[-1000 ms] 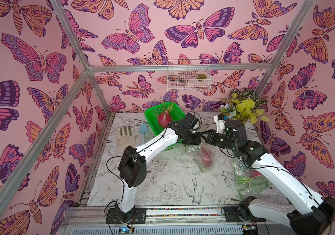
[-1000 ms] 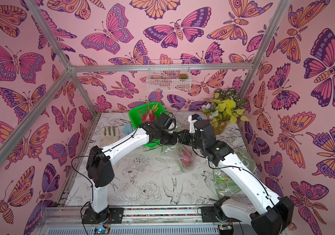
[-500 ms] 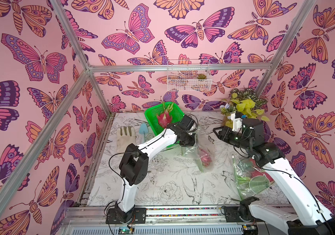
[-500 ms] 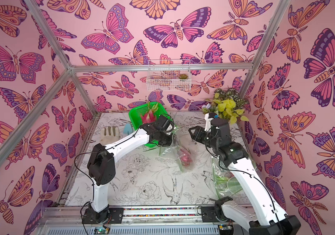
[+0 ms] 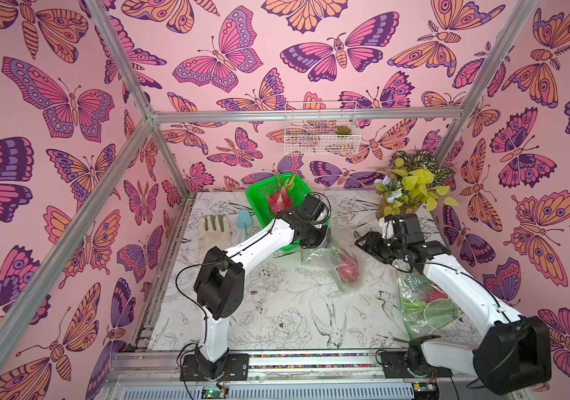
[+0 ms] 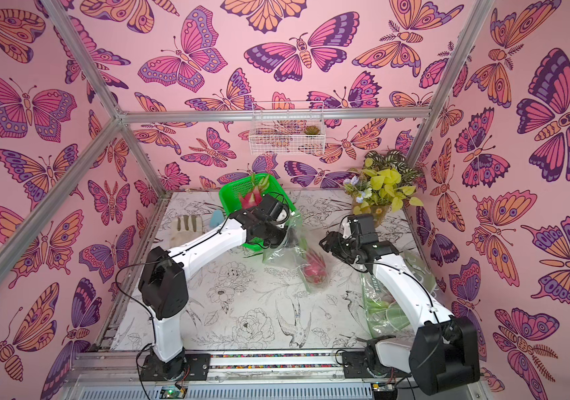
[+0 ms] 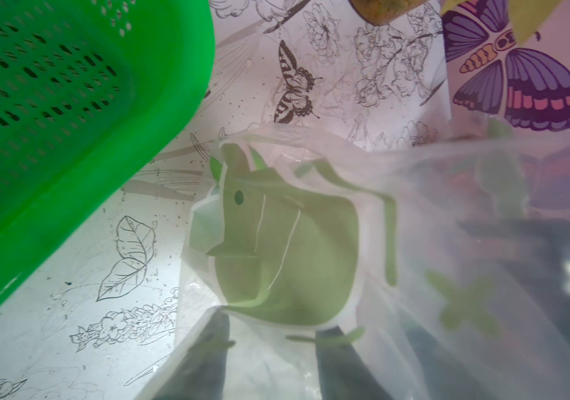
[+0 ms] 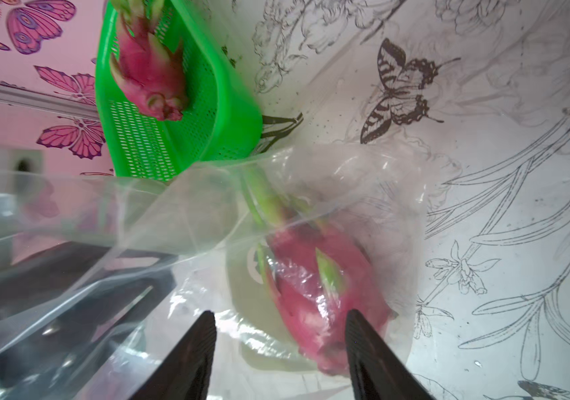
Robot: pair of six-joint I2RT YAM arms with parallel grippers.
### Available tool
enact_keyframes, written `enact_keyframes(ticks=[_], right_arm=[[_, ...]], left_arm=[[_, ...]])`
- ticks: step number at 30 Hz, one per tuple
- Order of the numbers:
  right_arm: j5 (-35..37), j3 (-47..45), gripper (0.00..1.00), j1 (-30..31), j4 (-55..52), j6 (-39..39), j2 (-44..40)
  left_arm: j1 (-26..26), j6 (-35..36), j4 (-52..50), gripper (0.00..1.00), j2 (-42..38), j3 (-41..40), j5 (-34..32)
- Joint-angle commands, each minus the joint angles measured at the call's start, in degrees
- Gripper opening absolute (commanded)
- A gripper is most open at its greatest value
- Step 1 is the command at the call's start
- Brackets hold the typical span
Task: Open the zip-top bag and take out the dragon fruit
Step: Adjust the zipper food storage bag at the center of the board.
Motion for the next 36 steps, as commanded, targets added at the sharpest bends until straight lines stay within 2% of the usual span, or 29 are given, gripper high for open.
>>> enact_keyframes(ticks=[1,7,13,17,22,26,29,33,36], right_arm=[[0.6,-0.9,0.68,-0.2,2.7,-1.4,2.0],[3.7,-2.5,0.74,-1.1,0.3,-0.5,5.2],[5.8,-8.1,0.79,-2.8,3.1,1.5,2.1],[6.5,-8.7,0.8,-4.0,3.2,1.6,4.1],[0.9,-13.0,0.79,-4.3,14.9,5.3,7.4],[-1.9,-13.3,0.79,-4.4,20.0,6.0,10.4],[-3.5,-14.2,0.75,-4.4,24.2,7.1,12.4],[-4.9,-16.1,0.55,-4.4,30.1,9.1,13.6],[-4.1,-16.2,0.43,-4.4,30.4,8.9,14.4]], left_arm=[[0.2,-1.4,3.6,0.45,-3.2,-1.1,5.2],[1.6,-3.6,7.2,0.46,-3.7,-3.8,9.2],[1.6,-3.0,7.7,0.46,-3.3,-4.4,8.8],[1.6,-2.5,7.6,0.45,-3.2,-4.8,8.1],[1.5,-2.2,7.6,0.45,-3.2,-5.4,8.0],[1.7,-1.3,7.6,0.45,-3.6,-6.1,7.5],[2.1,-1.4,7.7,0.45,-3.9,-6.8,7.5],[2.6,-1.7,8.7,0.45,-4.7,-8.6,7.5],[3.0,-1.9,9.2,0.45,-5.3,-9.6,7.6]])
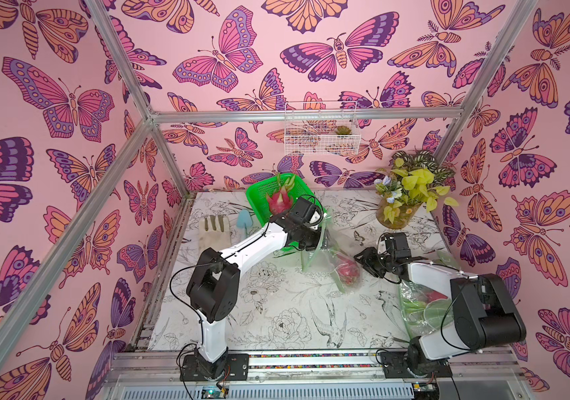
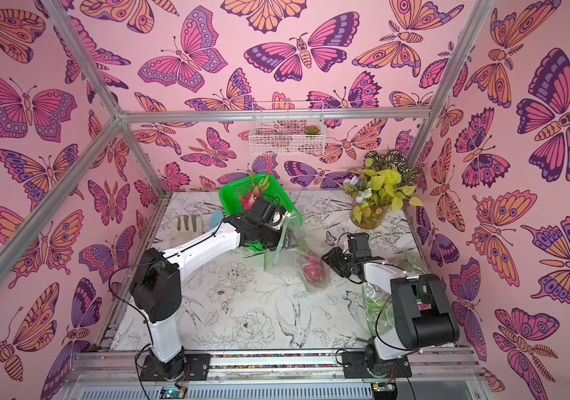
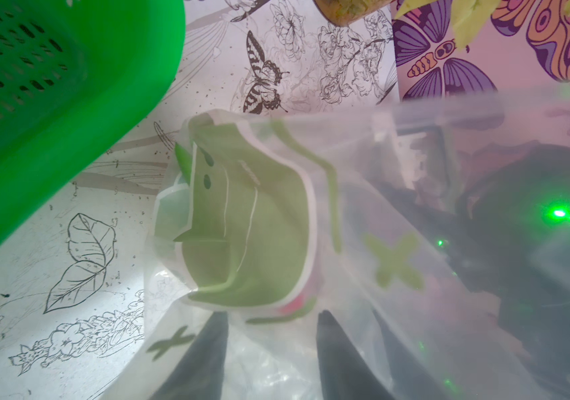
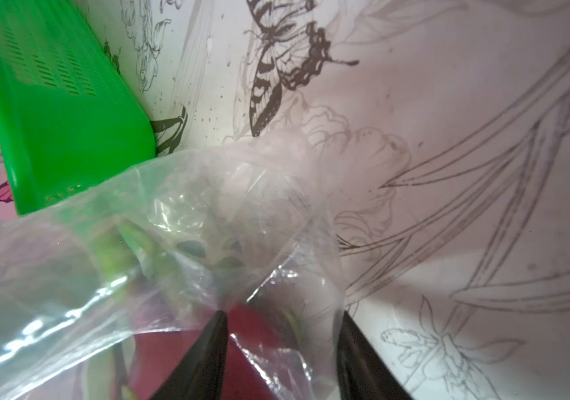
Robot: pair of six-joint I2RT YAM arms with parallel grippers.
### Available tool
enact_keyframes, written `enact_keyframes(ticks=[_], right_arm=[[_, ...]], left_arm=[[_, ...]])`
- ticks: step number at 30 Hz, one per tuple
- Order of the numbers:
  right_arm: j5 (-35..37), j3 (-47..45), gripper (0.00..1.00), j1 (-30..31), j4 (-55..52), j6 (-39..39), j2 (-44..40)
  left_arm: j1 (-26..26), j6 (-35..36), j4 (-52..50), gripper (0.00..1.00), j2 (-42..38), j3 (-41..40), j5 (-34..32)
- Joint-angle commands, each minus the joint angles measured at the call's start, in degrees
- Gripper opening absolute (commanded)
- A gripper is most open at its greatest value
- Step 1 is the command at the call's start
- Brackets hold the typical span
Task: Open the zip-top bag and take out the dragon fruit
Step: Adjust the zipper food storage bag at the center of the board.
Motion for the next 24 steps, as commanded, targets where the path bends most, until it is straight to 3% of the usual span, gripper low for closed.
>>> enact_keyframes(ticks=[1,7,9,18,24], right_arm=[[-0.5,-0.3,0.4,-0.3,3.8,1.0,1.5],[-1.9,0.4,0.07,-0.3,3.9,1.6,2.3],[-1.3,1.2,0.01,-0.3,1.1,1.0,0.3],[2.9,13.1,0.0,0.7,-24.2,-8.0,-13.3],[3.2,21.8,0.0,1.8,-37.5,-11.6,-16.8]], left_arm=[[0.6,0.4,1.1,0.45,-2.7,-1.6,0.1],[1.1,0.2,1.6,0.45,-3.6,-2.5,-0.1],[1.1,0.1,1.7,0.45,-4.0,-2.8,-0.1],[1.0,-1.2,3.9,0.45,-5.3,-5.9,1.3],[1.1,-2.9,7.9,0.46,-7.3,-10.4,2.4]])
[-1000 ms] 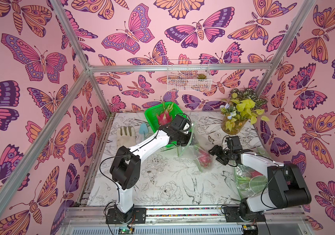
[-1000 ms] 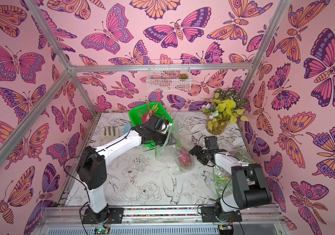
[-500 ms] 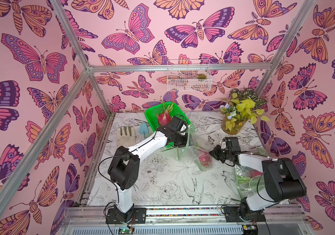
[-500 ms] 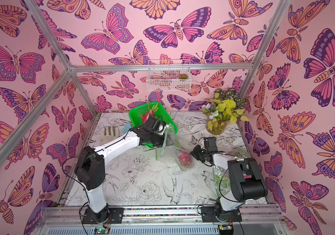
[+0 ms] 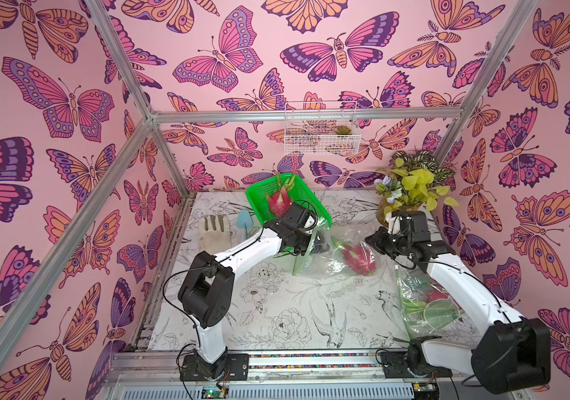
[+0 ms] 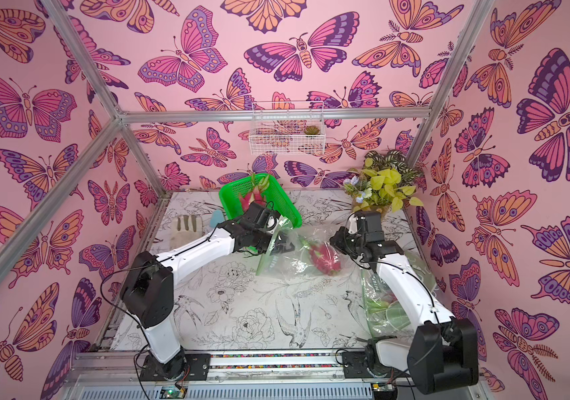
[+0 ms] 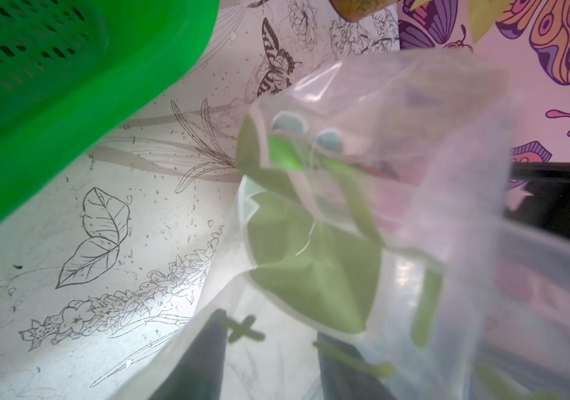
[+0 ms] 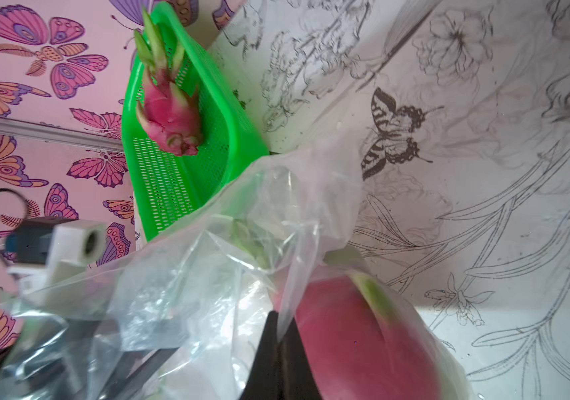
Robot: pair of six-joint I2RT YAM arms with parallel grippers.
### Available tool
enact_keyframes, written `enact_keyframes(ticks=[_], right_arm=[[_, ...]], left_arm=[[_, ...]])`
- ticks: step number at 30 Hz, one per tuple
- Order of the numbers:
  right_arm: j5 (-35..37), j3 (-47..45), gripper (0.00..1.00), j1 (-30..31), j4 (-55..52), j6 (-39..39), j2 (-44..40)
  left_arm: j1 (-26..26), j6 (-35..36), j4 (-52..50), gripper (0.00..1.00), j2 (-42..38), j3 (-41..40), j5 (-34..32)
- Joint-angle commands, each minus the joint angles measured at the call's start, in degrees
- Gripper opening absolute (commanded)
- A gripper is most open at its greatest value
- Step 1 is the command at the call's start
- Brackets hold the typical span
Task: Open the zip-top bag and take out the dragon fruit
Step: Adjust the zipper food storage bag at the center of the board.
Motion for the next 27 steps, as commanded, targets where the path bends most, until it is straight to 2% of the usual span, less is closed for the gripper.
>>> enact_keyframes(ticks=[1,11,17,22,27], right_arm=[[0.7,3.9,0.0,1.0,-12.5,-4.0,-1.3],[2.3,13.7,0.0,2.7,-24.0,-7.1,-6.8],[0.9,13.2,0.0,2.7,-22.7,-6.9,-8.5],[-0.1,9.7,0.0,3.8,-20.1,-7.2,-7.6],[-0.5,15.4,0.0,6.1,-22.0,-7.1,-8.0]], left_arm=[[0.4,-1.6,4.0,0.46,-3.5,-3.1,2.0],[0.3,-7.6,17.0,0.5,-10.8,-17.1,0.0],[-0.2,-12.4,26.1,0.5,-14.6,-26.6,-2.9],[-1.5,-12.3,29.5,0.5,-15.1,-30.7,-3.8],[-1.2,-14.4,40.8,0.52,-14.3,-37.2,-2.4]])
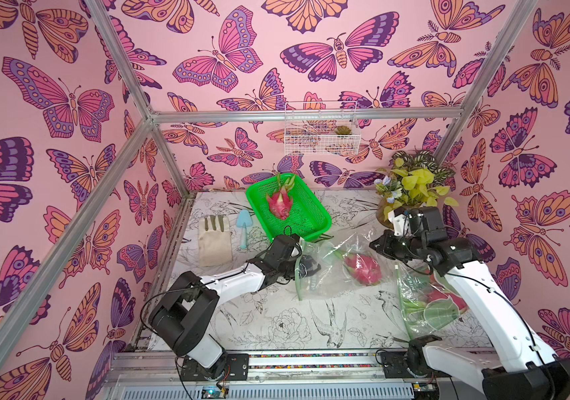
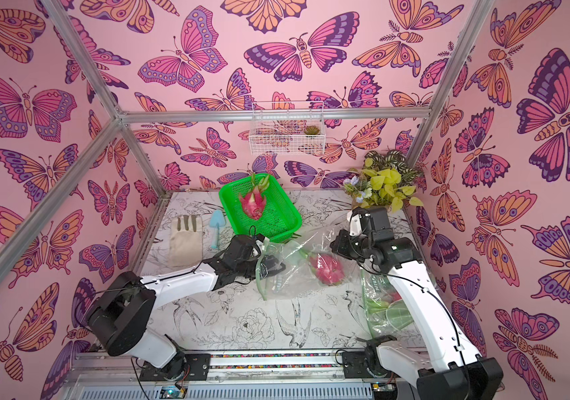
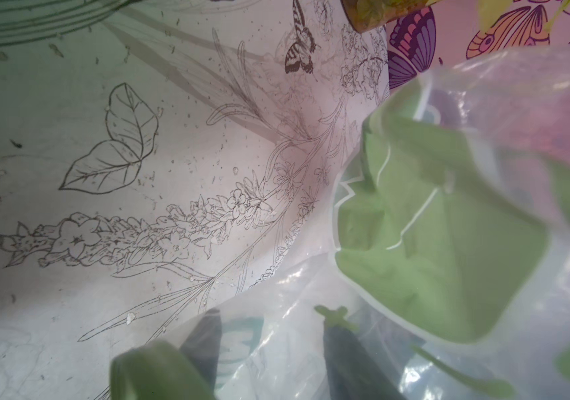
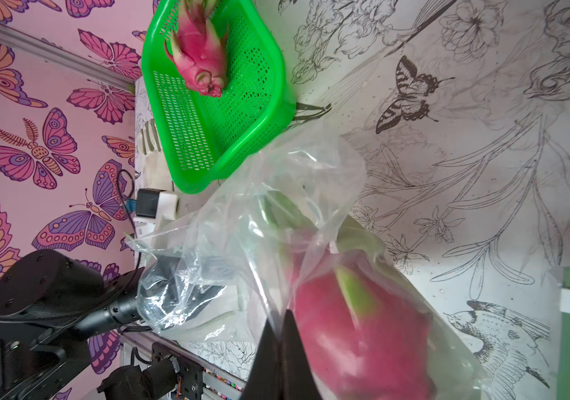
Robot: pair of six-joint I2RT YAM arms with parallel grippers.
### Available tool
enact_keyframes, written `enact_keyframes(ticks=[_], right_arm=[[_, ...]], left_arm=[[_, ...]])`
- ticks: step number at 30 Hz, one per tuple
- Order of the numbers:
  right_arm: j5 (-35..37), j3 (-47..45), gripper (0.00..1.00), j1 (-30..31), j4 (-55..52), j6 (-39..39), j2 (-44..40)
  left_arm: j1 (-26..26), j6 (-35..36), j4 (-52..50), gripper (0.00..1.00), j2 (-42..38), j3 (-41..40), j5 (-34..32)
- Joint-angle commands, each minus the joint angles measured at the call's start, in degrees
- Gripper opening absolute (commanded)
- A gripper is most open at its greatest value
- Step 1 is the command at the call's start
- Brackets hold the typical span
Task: Open the zip-top bag and take out the dragon fruit
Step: Adjust the zipper food storage bag at the center of the board.
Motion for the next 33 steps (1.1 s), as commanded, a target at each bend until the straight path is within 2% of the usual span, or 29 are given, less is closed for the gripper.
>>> enact_keyframes(ticks=[1,5,10,14,19,22,28,33], right_arm=[[-1.4,6.2,0.0,1.5,-0.8,-1.0,-0.9],[0.0,9.9,0.0,3.6,-2.5,-1.2,-1.1],[0.7,7.4,0.0,4.0,-0.9,-0.4,-1.6],[-0.1,8.1,0.0,4.9,-0.9,0.6,-2.0],[5.6,8.4,0.0,6.4,-1.9,-1.7,-1.3],[5.9,4.5,0.0,6.4,0.4,-1.0,-1.0],[13.0,-0.4,0.0,6.3,1.9,1.0,0.2],[13.9,-3.5,0.0,6.3,3.7,3.5,2.0]], left_arm=[[0.3,-1.9,10.5,0.52,-0.1,-3.9,0.8],[0.8,-2.4,15.7,0.53,1.6,-6.4,1.4],[2.0,-4.9,22.8,0.52,3.2,-9.9,0.9],[2.5,-5.2,21.6,0.52,3.7,-10.4,-1.5],[3.0,-5.9,25.1,0.52,3.7,-11.0,0.5],[3.0,-5.7,23.6,0.52,1.9,-11.6,-0.7],[3.2,-4.9,21.7,0.53,-1.1,-12.2,-1.6],[3.9,-4.4,20.4,0.57,-3.3,-12.6,-1.3]])
